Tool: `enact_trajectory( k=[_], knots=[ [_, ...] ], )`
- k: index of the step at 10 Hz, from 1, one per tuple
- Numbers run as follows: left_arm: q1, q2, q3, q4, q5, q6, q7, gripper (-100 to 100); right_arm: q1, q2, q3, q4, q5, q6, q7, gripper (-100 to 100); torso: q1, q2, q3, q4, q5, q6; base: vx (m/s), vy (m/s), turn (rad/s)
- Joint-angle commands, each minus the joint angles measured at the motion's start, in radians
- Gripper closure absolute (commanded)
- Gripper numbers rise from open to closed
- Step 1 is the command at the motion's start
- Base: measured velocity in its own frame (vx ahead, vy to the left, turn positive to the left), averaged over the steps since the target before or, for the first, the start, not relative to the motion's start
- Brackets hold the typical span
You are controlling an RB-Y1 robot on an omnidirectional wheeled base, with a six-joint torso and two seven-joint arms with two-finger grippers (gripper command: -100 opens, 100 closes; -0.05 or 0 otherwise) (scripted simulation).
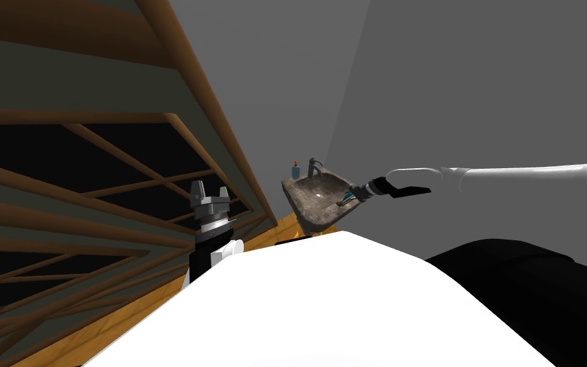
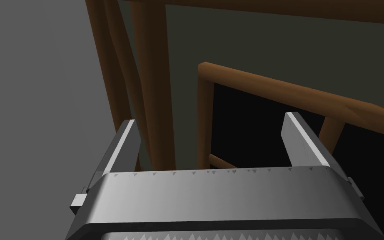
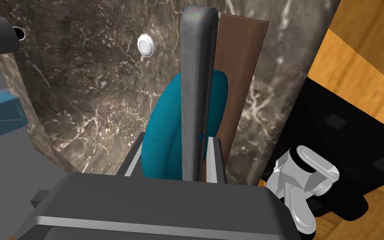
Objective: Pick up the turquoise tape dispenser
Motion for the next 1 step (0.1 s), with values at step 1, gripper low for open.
enact_trajectory(
  k=[1],
  knots=[
    [0.0, 0.0, 0.0, 0.0, 0.0, 0.0, 0.0, 0, 0.0, 0.0, 0.0, 0.0, 0.0, 0.0, 0.0, 0, 0.0, 0.0, 0.0, 0.0, 0.0, 0.0, 0.0, 0.0, 0.0]
  ],
)
